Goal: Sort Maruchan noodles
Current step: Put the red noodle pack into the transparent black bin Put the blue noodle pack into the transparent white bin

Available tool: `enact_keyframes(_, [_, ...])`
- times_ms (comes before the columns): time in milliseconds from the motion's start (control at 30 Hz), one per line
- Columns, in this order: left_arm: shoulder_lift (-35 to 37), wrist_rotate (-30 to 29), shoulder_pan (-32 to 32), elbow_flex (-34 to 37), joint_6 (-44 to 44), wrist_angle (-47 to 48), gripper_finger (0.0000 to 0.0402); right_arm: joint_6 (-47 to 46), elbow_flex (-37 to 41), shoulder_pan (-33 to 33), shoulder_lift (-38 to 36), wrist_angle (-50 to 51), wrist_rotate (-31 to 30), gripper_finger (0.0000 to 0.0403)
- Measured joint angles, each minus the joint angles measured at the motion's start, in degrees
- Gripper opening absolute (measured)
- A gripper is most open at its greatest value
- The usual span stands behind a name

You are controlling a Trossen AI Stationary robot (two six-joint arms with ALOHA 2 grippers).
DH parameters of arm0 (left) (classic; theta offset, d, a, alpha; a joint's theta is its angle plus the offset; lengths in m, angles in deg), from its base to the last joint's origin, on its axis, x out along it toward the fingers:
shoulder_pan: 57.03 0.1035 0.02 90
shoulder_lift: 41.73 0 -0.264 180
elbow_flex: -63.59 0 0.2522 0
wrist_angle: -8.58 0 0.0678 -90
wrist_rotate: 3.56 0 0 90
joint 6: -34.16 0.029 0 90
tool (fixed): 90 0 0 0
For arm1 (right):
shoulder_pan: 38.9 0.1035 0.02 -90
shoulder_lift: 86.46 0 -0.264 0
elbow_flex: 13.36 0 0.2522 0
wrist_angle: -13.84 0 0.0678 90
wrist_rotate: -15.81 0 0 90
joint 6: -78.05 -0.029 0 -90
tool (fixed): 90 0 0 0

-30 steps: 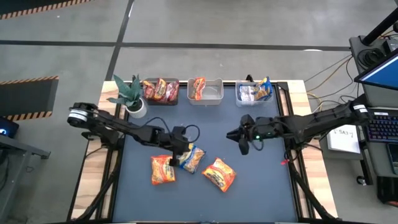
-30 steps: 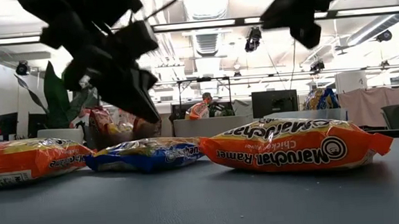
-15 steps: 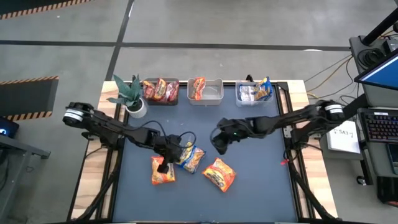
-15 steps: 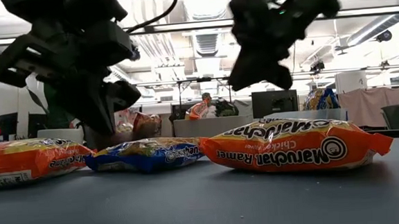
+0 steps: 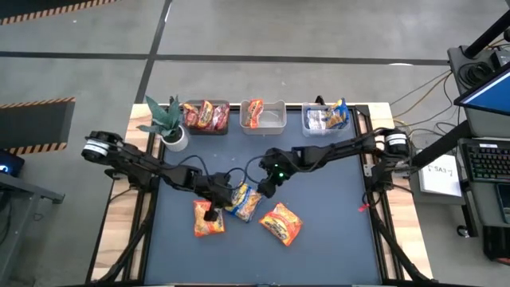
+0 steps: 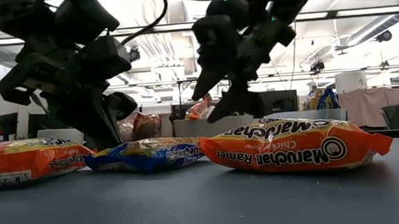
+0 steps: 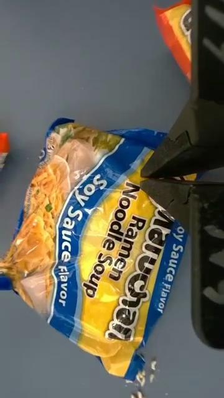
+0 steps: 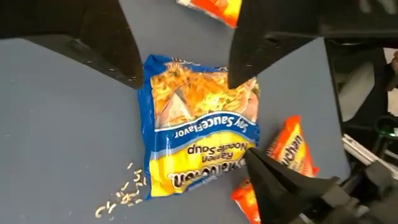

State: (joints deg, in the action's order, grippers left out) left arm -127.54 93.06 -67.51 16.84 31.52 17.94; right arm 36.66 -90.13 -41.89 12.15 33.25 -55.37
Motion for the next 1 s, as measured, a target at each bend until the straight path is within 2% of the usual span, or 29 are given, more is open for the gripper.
enact_keyframes(200, [-1.0,0.2,0.0,2.7,-2.7,-5.0,0.0000,0.7,-3.1,-1.3,5.1,0.0,3.6,0.0295])
enact_keyframes(400, [-1.5,1.0,0.0,5.7,-6.0,-8.9,0.0000,2.0,-4.5,-2.1,8.6,-0.5,7.0,0.0335])
enact_keyframes(833, [-1.5,1.6,0.0,7.9,-9.3,-10.1,0.0000,1.9,-4.2,-1.7,10.6,-6.7,7.5,0.0340])
enact_keyframes(1000, [-1.5,1.6,0.0,7.9,-9.9,-10.3,0.0000,-1.9,-4.2,-1.5,14.8,-14.5,13.3,0.0336])
